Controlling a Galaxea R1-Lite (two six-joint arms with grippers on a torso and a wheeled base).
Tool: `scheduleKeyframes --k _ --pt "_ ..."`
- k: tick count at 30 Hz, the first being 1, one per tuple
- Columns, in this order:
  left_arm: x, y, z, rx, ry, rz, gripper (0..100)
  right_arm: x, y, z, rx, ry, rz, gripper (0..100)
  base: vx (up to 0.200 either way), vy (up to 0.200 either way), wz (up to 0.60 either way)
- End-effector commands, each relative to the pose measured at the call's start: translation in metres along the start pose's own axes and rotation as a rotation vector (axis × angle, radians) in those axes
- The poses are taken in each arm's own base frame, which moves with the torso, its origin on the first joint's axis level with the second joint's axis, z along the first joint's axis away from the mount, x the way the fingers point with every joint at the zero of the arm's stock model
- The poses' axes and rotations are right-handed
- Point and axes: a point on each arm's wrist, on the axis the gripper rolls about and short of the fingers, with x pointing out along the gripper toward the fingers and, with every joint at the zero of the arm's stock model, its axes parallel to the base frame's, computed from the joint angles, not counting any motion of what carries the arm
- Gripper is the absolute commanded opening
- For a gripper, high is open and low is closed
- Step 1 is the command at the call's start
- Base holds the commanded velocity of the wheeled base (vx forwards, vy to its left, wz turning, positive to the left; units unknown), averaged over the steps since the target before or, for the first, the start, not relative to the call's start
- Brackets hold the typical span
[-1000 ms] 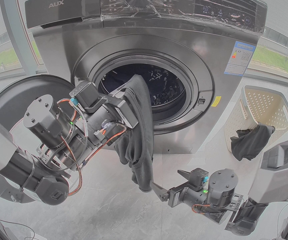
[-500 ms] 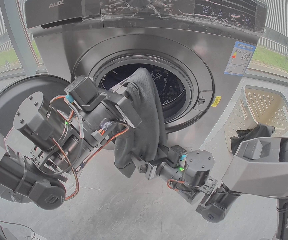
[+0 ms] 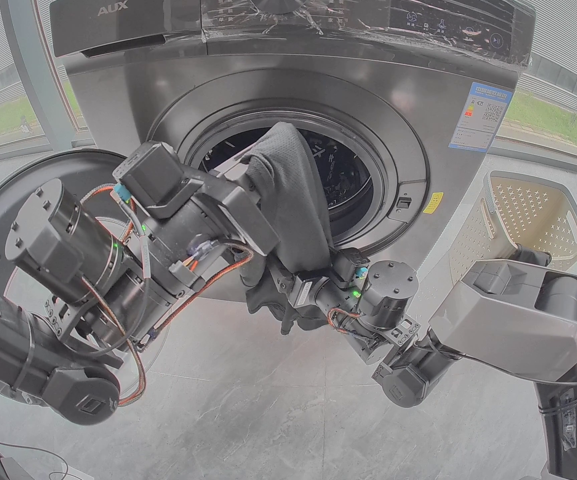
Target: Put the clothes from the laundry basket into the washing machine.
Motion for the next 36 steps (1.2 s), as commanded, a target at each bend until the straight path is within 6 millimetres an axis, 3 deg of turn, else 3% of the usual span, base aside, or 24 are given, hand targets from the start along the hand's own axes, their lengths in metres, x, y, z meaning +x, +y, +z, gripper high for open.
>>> scheduleKeyframes --k 1,2,8,18,23,36 --pt "0.0 0.0 0.003 0.001 -0.011 0.002 0 0.002 0.001 -0.004 0.004 -0.005 0.0 100 0.0 0.0 0.0" --pt "0.0 0.002 0.002 0.003 -0.008 0.006 0 0.002 0.001 -0.003 0.004 -0.006 -0.001 0 0.0 0.0 0.0" --pt "-0.001 0.023 -0.007 0.028 0.019 0.066 0 -0.006 0.001 0.01 0.007 -0.011 -0.003 0 0.0 0.0 0.0" --pt "-0.01 0.079 -0.058 0.061 0.167 0.211 0 -0.042 -0.003 0.044 0.016 0.002 -0.018 0 0.0 0.0 0.0" --pt "-0.024 0.086 -0.078 0.04 0.265 0.185 0 -0.045 -0.003 0.061 0.026 -0.043 -0.018 0 0.0 0.0 0.0" --pt "-0.058 0.097 -0.133 0.041 0.507 0.123 0 -0.043 0.005 0.078 0.044 -0.101 -0.006 0 0.0 0.0 0.0"
